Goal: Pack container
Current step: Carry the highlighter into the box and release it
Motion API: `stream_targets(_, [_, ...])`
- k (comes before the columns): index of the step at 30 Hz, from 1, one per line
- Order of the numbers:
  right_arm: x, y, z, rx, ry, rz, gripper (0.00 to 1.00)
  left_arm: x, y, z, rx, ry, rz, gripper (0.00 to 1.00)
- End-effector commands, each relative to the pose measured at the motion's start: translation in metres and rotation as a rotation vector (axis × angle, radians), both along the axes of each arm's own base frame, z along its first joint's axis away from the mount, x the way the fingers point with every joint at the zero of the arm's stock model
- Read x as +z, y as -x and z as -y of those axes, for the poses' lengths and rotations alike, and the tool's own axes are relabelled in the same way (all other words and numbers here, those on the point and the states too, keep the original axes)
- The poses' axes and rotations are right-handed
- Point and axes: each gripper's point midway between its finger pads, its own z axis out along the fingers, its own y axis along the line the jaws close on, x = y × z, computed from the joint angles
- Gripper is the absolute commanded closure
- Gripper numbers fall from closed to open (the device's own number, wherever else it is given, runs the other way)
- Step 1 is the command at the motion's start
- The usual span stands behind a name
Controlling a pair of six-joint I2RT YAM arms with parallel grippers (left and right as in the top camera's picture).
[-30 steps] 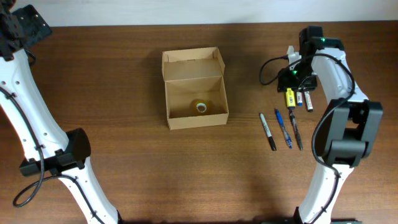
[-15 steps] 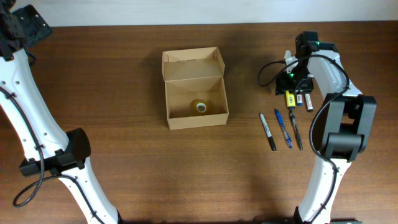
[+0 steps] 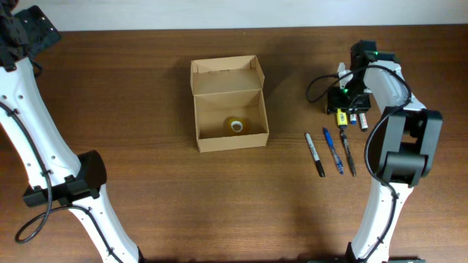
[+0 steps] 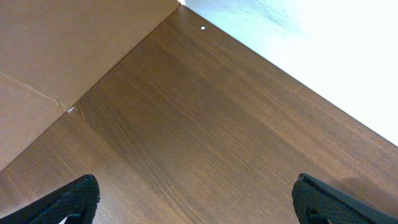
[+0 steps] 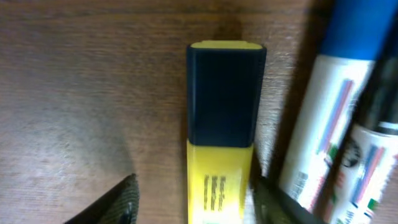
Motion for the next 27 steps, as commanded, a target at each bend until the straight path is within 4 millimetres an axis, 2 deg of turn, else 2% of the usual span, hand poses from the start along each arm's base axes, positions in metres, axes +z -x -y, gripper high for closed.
stream_targets(1, [-0.02,0.009,0.0,-0.006,-0.01,-0.053,0.55,0.003,0.003,-0.002,0.0,-0.012,-0.002,0.0])
stream_targets(5, [-0.024,0.01,0.0,-0.006,-0.011,-0.064,0.91,0.003,0.003,-0.002,0.0,-0.012,-0.002,0.0])
stream_targets(6, [-0.024,0.01,0.0,-0.007,-0.011,-0.063,0.96,0.003,0.003,-0.002,0.0,-0.012,-0.002,0.0])
stream_targets(10, [-0.018,0.01,-0.005,-0.025,-0.043,-0.066,0.96,0.003,0.003,-0.002,0.0,-0.012,-0.002,0.0])
stream_targets(13, [-0.001,0.003,-0.02,-0.024,-0.128,-0.05,0.96,0.003,0.003,-0.002,0.0,-0.012,-0.002,0.0])
stream_targets(18, [0.062,-0.019,-0.044,0.0,-0.235,0.036,0.96,0.003,0.003,-0.002,0.0,-0.012,-0.002,0.0])
stream_targets(22, [0.134,-0.035,-0.068,0.067,-0.226,0.158,0.96,0.003,0.003,-0.002,0.0,-0.012,-0.002,0.0])
stream_targets(25, [0.189,-0.04,-0.096,0.143,-0.219,0.269,0.96,0.003,0.003,-0.002,0.0,-0.012,-0.002,0.0])
stream_targets(27, [0.224,-0.038,-0.123,0.232,-0.209,0.345,0.96,0.003,0.003,-0.002,0.0,-0.012,-0.002,0.0])
